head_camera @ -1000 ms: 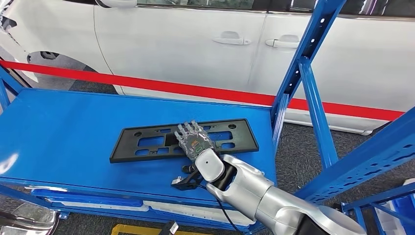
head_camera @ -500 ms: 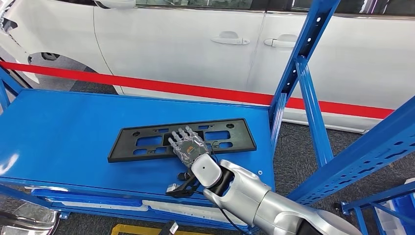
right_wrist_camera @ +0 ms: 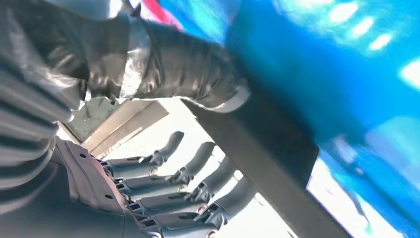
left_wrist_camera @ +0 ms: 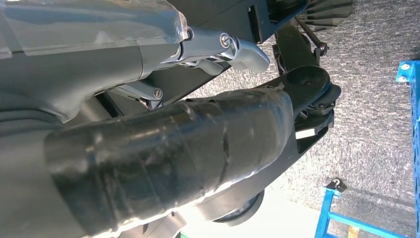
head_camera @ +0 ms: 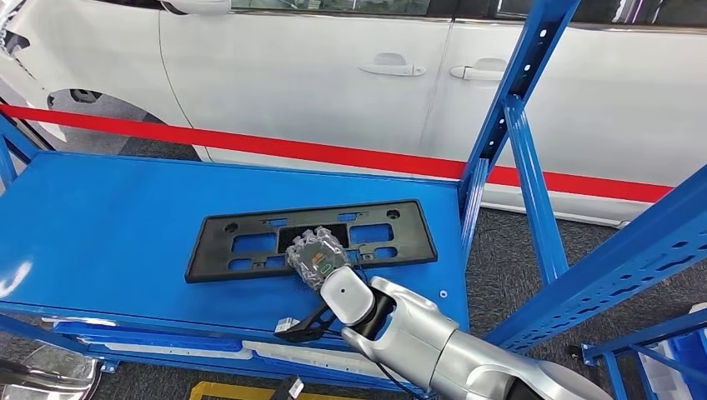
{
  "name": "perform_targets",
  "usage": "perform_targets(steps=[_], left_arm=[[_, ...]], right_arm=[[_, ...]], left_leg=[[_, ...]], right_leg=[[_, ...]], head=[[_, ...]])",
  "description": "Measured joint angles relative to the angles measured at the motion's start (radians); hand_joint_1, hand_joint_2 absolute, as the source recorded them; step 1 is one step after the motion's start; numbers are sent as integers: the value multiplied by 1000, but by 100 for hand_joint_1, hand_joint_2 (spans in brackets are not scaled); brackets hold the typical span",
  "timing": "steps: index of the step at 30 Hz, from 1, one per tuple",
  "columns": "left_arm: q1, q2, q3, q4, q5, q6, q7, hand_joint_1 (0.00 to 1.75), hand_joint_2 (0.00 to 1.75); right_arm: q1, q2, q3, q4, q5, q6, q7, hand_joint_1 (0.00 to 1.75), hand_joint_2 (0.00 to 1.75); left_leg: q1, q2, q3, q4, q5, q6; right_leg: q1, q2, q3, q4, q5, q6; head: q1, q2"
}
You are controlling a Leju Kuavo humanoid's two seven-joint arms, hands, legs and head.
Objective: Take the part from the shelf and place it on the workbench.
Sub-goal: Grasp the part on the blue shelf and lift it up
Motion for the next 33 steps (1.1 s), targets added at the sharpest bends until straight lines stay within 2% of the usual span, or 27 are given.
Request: perform_targets(steps=[33], left_arm=[[0, 1, 0, 0, 0, -3, 3, 0, 0]], right_arm=[[44, -20, 9, -37, 30, -37, 11, 175, 175]], left_leg=[[1, 2, 0, 0, 0, -1]], right_leg=[[1, 1, -1, 1, -1, -1]], head=[[0, 0]])
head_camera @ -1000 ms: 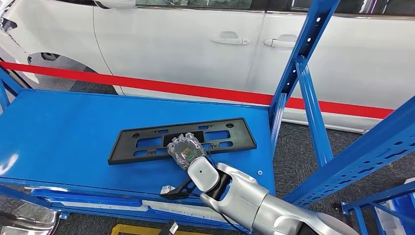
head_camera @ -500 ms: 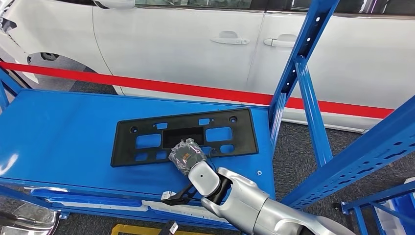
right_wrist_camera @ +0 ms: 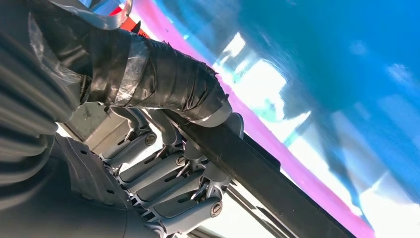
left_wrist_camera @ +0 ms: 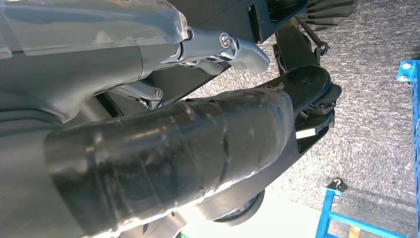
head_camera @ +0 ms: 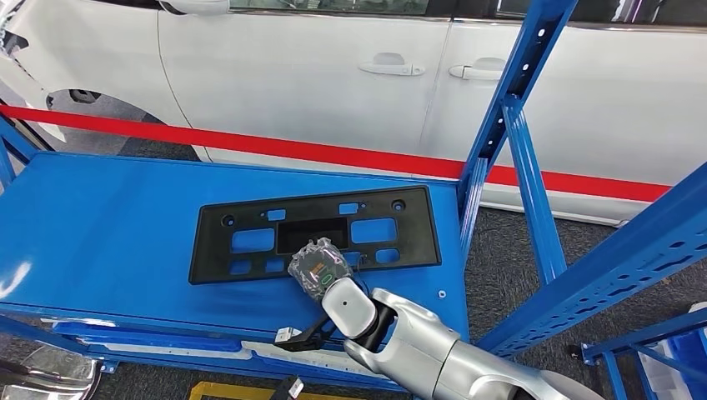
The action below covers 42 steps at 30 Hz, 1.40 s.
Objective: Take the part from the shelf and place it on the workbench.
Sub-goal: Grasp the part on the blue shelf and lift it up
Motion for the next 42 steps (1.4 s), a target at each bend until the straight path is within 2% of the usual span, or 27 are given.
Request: perform_targets(steps=[10, 17, 25, 29, 36, 40, 42], left_arm=[[2, 0, 7, 0, 0, 2, -3, 0, 0], [3, -1, 12, 0, 0, 8, -4, 0, 0], [5, -6, 12, 0, 0, 28, -22, 0, 0], [4, -8, 12, 0, -1, 33, -19, 0, 175], [13, -9, 9, 0, 0, 13, -73, 0, 175], [16, -10, 6, 0, 0, 12, -97, 0, 0], [18, -10, 6, 0, -1, 15, -109, 0, 0]], right_arm=[[78, -58, -12, -164, -83, -78, -11, 175, 175], [163, -123, -67, -327, -125, -123, -14, 175, 175], [249, -165, -111, -427, -145, -154, -35, 175, 175], [275, -177, -115, -468, -169, -161, -58, 175, 175], [302, -200, -115, -647, -229, -170, -127, 175, 175], [304, -212, -105, -738, -222, -169, -134, 175, 175], [304, -221, -100, -764, -215, -171, -135, 175, 175]], left_leg=[[0, 0, 0, 0, 0, 0], [0, 0, 0, 0, -1, 0], [0, 0, 0, 0, -1, 0], [0, 0, 0, 0, -1, 0], [0, 0, 0, 0, -1, 0], [0, 0, 0, 0, -1, 0], [0, 0, 0, 0, -1, 0]], right_leg=[[0, 0, 0, 0, 0, 0], [0, 0, 0, 0, 0, 0], [0, 0, 0, 0, 0, 0], [0, 0, 0, 0, 0, 0], [0, 0, 0, 0, 0, 0], [0, 0, 0, 0, 0, 0], [0, 0, 0, 0, 0, 0]], head=[[0, 0], [0, 0], [0, 0], [0, 0], [0, 0], [0, 0], [0, 0]])
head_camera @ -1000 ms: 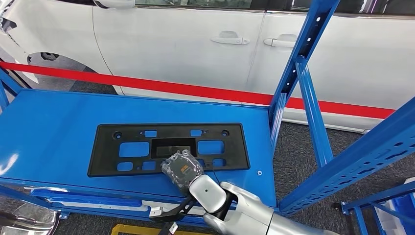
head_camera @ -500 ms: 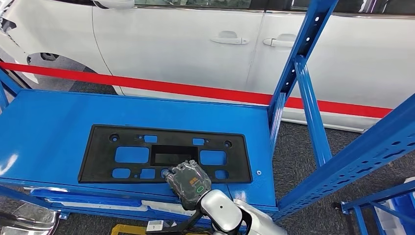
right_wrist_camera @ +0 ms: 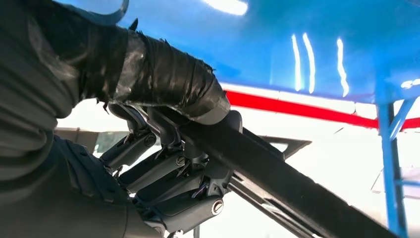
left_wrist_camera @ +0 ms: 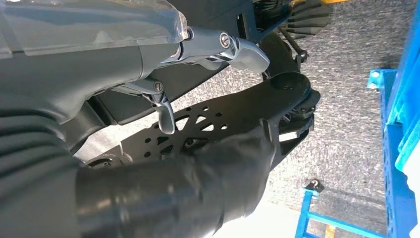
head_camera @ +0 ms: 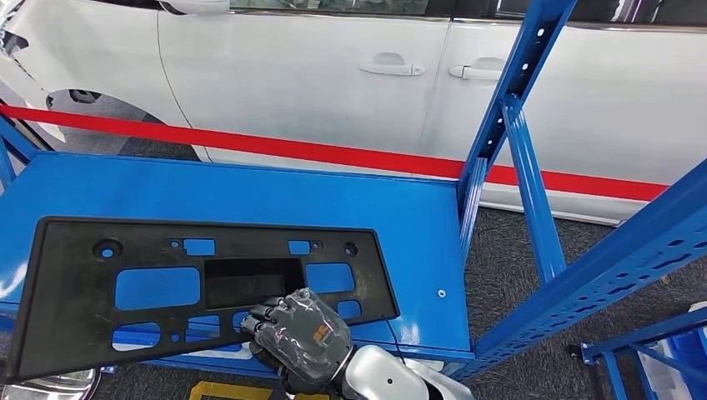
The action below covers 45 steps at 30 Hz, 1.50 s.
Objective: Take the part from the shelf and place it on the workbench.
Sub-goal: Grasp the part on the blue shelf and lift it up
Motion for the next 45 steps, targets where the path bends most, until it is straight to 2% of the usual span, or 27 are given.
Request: perform_targets(steps=[7, 19, 26, 45], left_arm=[[2, 0, -9, 0, 0, 15, -35, 0, 0], [1, 0, -10, 0, 0, 16, -27, 0, 0], [-5, 0, -24, 0, 0, 19, -16, 0, 0], [-13, 0, -64, 0, -1, 38, -26, 0, 0]], right_arm=[[-13, -41, 16, -61, -6, -11, 14, 175, 175], [-14, -85, 14, -100, -47, -32, 15, 175, 175], [-14, -115, -6, -144, -122, -40, -9, 175, 175], [-43, -143, -11, -172, -139, -61, -39, 175, 175]], left_leg=[[0, 0, 0, 0, 0, 0], [0, 0, 0, 0, 0, 0], [0, 0, 0, 0, 0, 0], [-1, 0, -1, 1, -1, 1]], right_leg=[[0, 0, 0, 0, 0, 0], [0, 0, 0, 0, 0, 0], [0, 0, 0, 0, 0, 0], [-1, 0, 1, -1, 1, 0]], head=[[0, 0], [0, 0], [0, 0], [0, 0]])
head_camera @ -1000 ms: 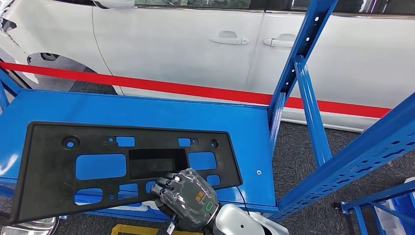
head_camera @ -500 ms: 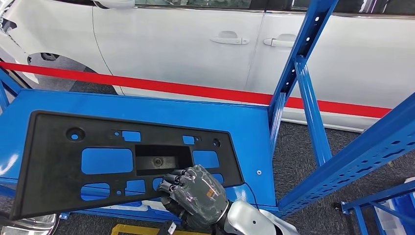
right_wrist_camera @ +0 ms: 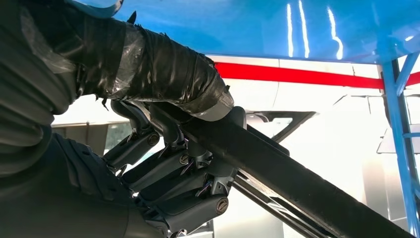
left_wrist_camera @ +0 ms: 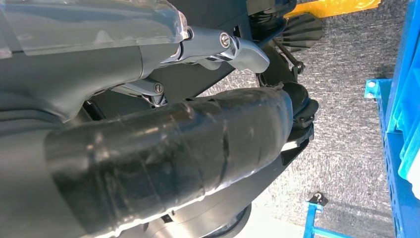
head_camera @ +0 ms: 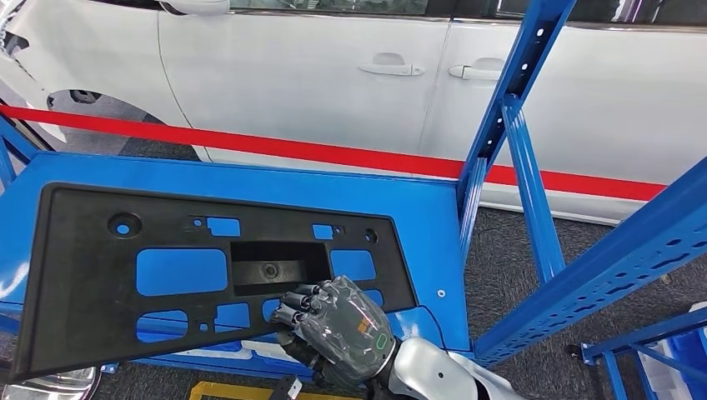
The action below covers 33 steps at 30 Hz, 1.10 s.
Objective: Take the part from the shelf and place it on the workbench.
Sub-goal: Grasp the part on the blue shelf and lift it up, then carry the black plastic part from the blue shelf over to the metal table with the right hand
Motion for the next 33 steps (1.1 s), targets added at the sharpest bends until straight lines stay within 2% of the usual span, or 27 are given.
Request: perform_targets(steps=[4, 6, 7, 8, 9, 11, 12, 13, 14, 16, 17, 18, 20, 21, 22, 23, 24, 26, 27, 28, 29, 31, 32, 33], left_arm=[[-1, 0, -8, 1, 0, 4, -6, 0, 0], [-2, 0, -12, 1, 0, 5, -7, 0, 0], [-2, -1, -13, 1, 0, 5, -7, 0, 0], [-2, -1, -14, 1, 0, 6, -6, 0, 0], [-3, -2, -16, 2, 0, 6, -5, 0, 0], [-5, -2, -18, 2, 0, 8, -1, 0, 0], [-6, -2, -18, 2, 0, 9, 1, 0, 0], [-8, -2, -18, 2, 0, 10, 2, 0, 0], [-9, -2, -18, 2, 0, 12, 3, 0, 0], [-12, -2, -19, 2, 1, 14, 4, 0, 0], [-12, -2, -19, 2, 1, 15, 4, 0, 0], [-13, -1, -19, 2, 1, 15, 4, 0, 0], [-14, -2, -19, 2, 1, 16, 4, 0, 0], [-14, -1, -19, 2, 1, 17, 4, 0, 0], [-15, -1, -19, 2, 1, 17, 4, 0, 0], [-16, -1, -19, 3, 1, 17, 4, 0, 0], [-17, -1, -19, 3, 1, 18, 4, 0, 0], [-20, -1, -19, 3, 1, 18, 3, 0, 0], [-21, -1, -19, 3, 1, 18, 3, 0, 0], [-21, -1, -20, 3, 1, 18, 3, 0, 0], [-19, -1, -20, 4, 1, 19, 3, 0, 0], [-12, -1, -24, 5, 1, 22, 6, 0, 0], [-8, 0, -28, 7, 1, 24, 7, 0, 0], [-4, 0, -31, 8, 1, 25, 7, 0, 0]], right_arm=[[-3, -1, 0, -2, -2, 3, 0, 175, 175], [-8, -2, 0, -4, -5, 5, 0, 175, 175], [-10, -4, 0, -5, -7, 6, 0, 175, 175], [-13, -5, 0, -6, -8, 7, 0, 175, 175], [-15, -7, 0, -6, -10, 8, 0, 175, 175], [-16, -9, 0, -6, -13, 12, 0, 175, 175], [-16, -10, 0, -6, -14, 14, 0, 175, 175], [-16, -11, 0, -6, -16, 17, 0, 175, 175], [-17, -11, 0, -6, -17, 19, 0, 175, 175], [-21, -11, 0, -8, -18, 23, 0, 175, 175], [-23, -12, 0, -9, -18, 23, 0, 175, 175], [-26, -12, 0, -10, -19, 23, 0, 175, 175], [-30, -13, 0, -13, -19, 25, 0, 175, 175], [-33, -13, 0, -14, -19, 26, 0, 175, 175], [-36, -13, 1, -14, -20, 27, 0, 175, 175], [-38, -13, 1, -15, -20, 27, 0, 175, 175], [-40, -13, 1, -16, -21, 28, 0, 175, 175], [-42, -14, 1, -17, -23, 29, 0, 175, 175], [-42, -14, 1, -17, -24, 30, 0, 175, 175], [-42, -15, 1, -17, -24, 30, 0, 175, 175], [-42, -15, 1, -17, -24, 30, 0, 175, 175], [-42, -15, 2, -17, -24, 29, 0, 175, 175], [-42, -15, 2, -17, -24, 28, 0, 175, 175], [-42, -15, 2, -17, -24, 28, 0, 175, 175]], left_leg=[[-3, 0, -5, 7, -3, 12], [1, 2, 1, -5, 11, 20], [4, 4, 5, -16, 21, 25], [8, 7, 8, -27, 31, 31], [10, 9, 9, -33, 38, 34], [10, 11, -1, -31, 42, 37], [10, 11, -7, -26, 43, 36], [11, 11, -13, -21, 43, 35], [12, 11, -19, -14, 43, 32], [15, 9, -31, 1, 42, 23], [16, 7, -36, 7, 42, 15], [15, 6, -39, 12, 42, 7], [12, 4, -44, 14, 49, -9], [13, 3, -47, 15, 50, -16], [14, 3, -52, 21, 40, -22], [16, 3, -61, 43, 13, -26], [17, 4, -73, 83, -29, -27], [15, 4, -100, 204, -122, -28], [14, 4, -105, 256, -149, -28], [13, 4, -97, 283, -154, -26], [12, 4, -74, 277, -139, -23], [8, 4, 13, 173, -88, -10], [5, 4, 64, 96, -79, -2], [1, 4, 98, 36, -78, 4]], right_leg=[[-8, 0, 2, -3, 4, 9], [-8, 0, 5, -6, 6, 16], [-7, 0, 3, 1, -6, 20], [-6, 0, -6, 26, -32, 23], [-7, -1, -22, 73, -70, 24], [-10, -1, -64, 201, -145, 30], [-14, -1, -76, 247, -163, 33], [-18, -2, -70, 258, -161, 36], [-22, -3, -45, 230, -143, 40], [-29, -5, 37, 103, -101, 45], [-28, -3, 65, 57, -87, 43], [-26, -1, 79, 30, -82, 39], [-20, 3, 72, 28, -77, 23], [-21, 1, 69, 24, -75, 13], [-22, -1, 64, 20, -69, 3], [-22, -3, 58, 16, -60, -8], [-22, -6, 50, 13, -51, -17], [-15, -9, 27, 13, -33, -27], [-11, -10, 13, 14, -24, -29], [-8, -11, -1, 16, -15, -30], [-4, -11, -15, 18, -5, -30], [0, -10, -39, 22, 13, -28], [3, -9, -48, 23, 23, -25], [3, -9, -53, 21, 33, -20]], head=[[-1, 0], [-1, 0], [0, 0], [2, 0], [3, 0], [4, 0], [4, 0], [4, 0], [4, 0], [4, 0], [4, 0], [3, 0], [3, 0], [3, 0], [2, 0], [2, 0], [2, 0], [1, 0], [1, 0], [1, 0], [1, 0], [1, 0], [2, 0], [2, 0]])
